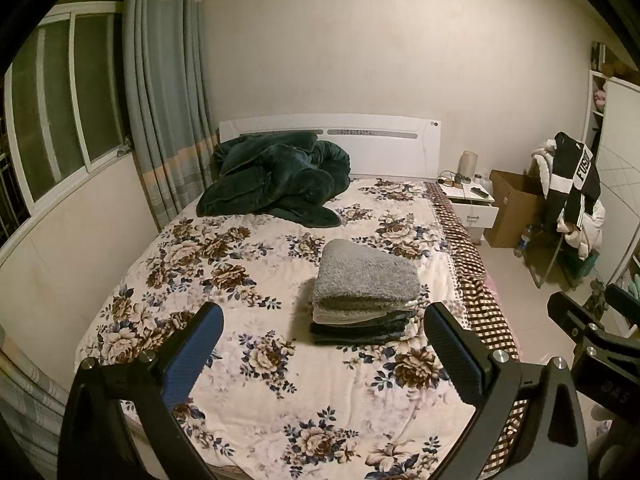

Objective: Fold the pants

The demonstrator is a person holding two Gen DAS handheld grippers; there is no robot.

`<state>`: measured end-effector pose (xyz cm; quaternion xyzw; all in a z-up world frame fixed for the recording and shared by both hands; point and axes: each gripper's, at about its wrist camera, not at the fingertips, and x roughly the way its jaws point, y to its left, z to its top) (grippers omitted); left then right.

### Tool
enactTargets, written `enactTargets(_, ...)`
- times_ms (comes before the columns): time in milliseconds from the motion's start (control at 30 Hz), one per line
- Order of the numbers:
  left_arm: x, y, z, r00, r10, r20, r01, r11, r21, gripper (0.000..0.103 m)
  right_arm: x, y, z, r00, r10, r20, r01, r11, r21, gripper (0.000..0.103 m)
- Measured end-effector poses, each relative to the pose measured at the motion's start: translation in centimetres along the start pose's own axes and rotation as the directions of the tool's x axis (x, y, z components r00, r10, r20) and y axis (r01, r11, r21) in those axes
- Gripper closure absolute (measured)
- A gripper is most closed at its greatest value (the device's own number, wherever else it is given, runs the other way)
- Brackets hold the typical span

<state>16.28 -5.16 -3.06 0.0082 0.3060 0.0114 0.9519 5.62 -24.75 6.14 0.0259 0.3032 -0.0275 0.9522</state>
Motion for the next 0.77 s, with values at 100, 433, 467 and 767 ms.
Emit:
enactTargets(100, -0.12, -0.03, 0.01, 1.0, 0.0, 0.002, -0.001, 1.0, 0.0, 0.001, 0.04, -0.04, 0.06, 1.0, 0.004, -0.001, -0.004, 1.0, 0.001, 0.0)
enactTargets(433, -0.15, 0.02, 0.09, 1.0, 0.001, 0.001, -0.001, 1.0, 0.0, 0.001, -0.16, 0.0, 0.03, 1.0, 0.02, -0.006, -0.02, 1.0, 0.0, 0.0)
enactTargets(467, -0.21, 0.01, 0.08, 1.0, 0.001, 0.002, -0.001, 1.0, 0.001, 0.001, -0.14, 0.04, 0.02, 1.0, 0.021, -0.006, -0.021, 1.0, -0.001, 0.0)
enactTargets(767, -0.09, 0.28, 0.22, 1.0, -0.003, 0.004, 0.003, 1.0, 0.003, 0.001, -0.08, 0.23, -0.13, 1.0, 0.028, -0.01, -0.028, 1.0, -0.001, 0.0)
